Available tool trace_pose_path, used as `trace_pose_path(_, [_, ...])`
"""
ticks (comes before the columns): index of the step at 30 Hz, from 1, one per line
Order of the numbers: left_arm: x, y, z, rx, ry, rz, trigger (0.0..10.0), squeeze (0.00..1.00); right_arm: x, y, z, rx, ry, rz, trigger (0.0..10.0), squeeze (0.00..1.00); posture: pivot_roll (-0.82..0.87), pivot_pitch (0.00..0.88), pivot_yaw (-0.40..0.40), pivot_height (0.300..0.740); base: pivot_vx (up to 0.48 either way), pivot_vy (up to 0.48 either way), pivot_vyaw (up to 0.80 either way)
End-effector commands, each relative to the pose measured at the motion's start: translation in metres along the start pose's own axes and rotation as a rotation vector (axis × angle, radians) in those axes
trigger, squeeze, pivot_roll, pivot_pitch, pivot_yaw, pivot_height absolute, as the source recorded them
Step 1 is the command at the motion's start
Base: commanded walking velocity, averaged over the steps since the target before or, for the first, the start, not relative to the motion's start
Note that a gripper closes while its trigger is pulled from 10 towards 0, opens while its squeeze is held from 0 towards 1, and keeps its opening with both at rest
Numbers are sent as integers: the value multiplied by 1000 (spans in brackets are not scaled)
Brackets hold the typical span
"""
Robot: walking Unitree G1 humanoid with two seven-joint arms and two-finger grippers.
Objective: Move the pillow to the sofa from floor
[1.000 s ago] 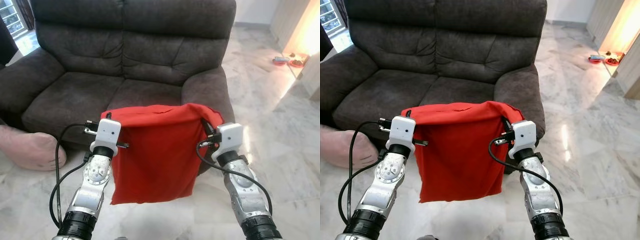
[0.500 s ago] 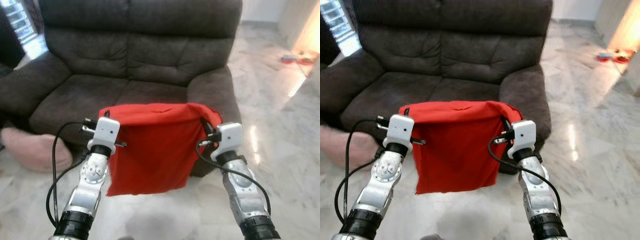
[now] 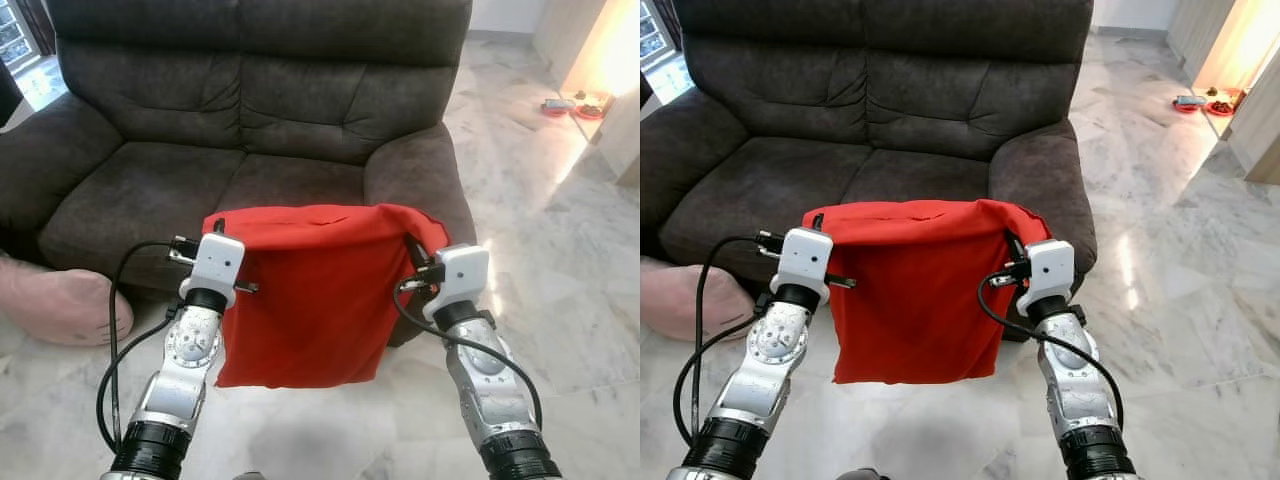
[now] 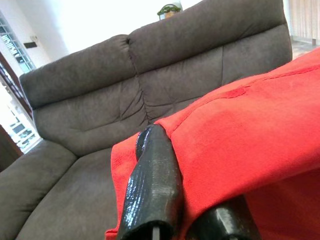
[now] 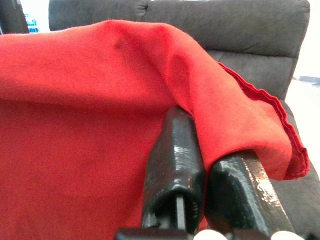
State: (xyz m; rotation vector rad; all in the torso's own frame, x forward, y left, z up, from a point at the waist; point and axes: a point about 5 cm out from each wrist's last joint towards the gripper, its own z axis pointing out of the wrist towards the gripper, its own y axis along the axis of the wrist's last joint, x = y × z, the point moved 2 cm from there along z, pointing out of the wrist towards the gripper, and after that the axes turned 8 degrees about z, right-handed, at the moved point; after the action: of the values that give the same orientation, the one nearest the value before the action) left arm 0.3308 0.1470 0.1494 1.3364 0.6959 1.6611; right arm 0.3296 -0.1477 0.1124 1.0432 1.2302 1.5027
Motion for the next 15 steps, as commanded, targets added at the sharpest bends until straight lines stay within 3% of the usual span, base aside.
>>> trace_pose_path(1, [13,27,8,-115,58,7,10000,0,1,21,7,-88,12,-15,10000,0,135,25,-32,740,255,0,0])
trace_pose_path(15, [13,30,8,-122,63,8,10000,0,3,27,9,-112,18,-18,10000,0,135,17,-30,740,324,0,0])
